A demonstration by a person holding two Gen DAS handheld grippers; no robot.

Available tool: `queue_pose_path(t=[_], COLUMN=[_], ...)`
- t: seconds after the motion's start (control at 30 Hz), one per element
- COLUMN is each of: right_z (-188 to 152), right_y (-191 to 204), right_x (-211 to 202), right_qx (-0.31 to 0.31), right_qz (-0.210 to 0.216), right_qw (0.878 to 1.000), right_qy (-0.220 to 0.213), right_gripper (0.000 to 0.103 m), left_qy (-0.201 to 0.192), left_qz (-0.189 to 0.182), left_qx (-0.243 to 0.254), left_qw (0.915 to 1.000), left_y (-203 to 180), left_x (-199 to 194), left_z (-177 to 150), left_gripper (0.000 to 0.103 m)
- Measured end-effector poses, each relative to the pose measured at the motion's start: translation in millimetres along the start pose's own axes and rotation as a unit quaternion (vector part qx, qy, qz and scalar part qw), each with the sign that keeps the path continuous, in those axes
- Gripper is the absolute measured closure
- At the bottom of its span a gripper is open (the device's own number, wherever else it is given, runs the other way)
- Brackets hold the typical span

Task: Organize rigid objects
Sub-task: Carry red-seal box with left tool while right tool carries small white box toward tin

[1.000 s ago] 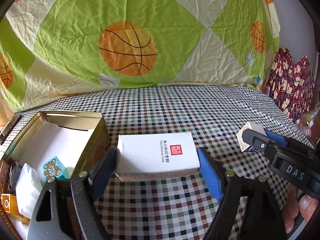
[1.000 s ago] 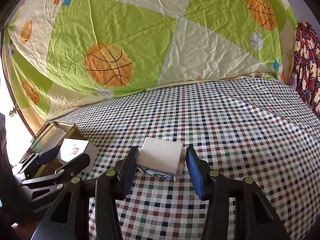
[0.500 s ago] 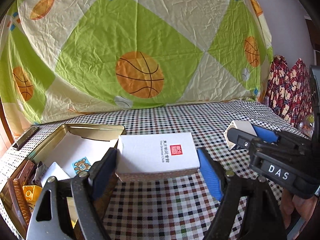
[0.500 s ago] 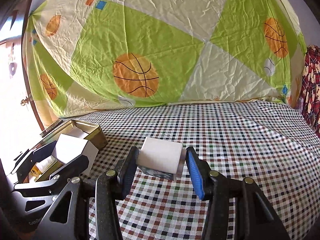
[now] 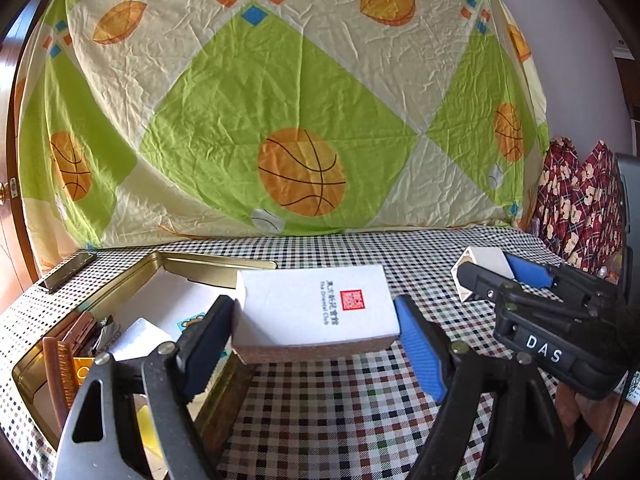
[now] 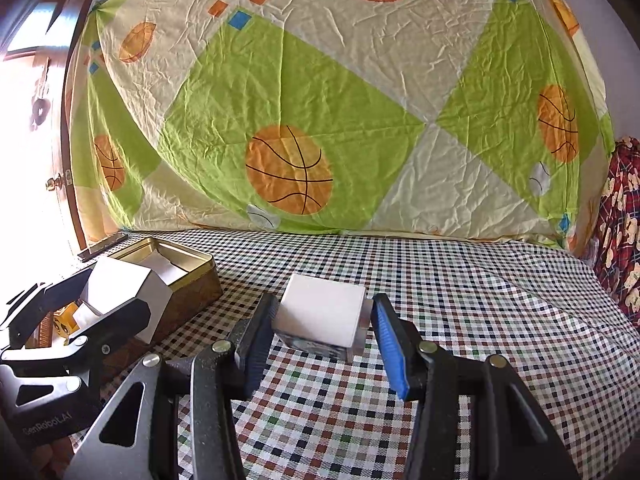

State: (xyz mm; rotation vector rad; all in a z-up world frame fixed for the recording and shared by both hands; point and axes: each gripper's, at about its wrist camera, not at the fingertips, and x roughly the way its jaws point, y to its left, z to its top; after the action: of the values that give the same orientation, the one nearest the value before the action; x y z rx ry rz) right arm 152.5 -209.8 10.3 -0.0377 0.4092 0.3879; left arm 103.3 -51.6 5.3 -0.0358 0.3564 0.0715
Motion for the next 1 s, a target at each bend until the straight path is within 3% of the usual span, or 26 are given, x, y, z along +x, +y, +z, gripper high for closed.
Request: queue_pose_path(t=[1.0], right_z=[-7], right_y=[29], right_x=[-27], right_qx=[-0.030], right_qz=[0.043], right_qw=[0.998], right_qy=[-0.046], right_gripper=[0.052], left_qy=[-0.031], left_qz=[0.019], left_qx=[-0.034], left_qw=[0.9988], left_y=[23], left_x=[-23], left_z=[-5], left_gripper=[0.022])
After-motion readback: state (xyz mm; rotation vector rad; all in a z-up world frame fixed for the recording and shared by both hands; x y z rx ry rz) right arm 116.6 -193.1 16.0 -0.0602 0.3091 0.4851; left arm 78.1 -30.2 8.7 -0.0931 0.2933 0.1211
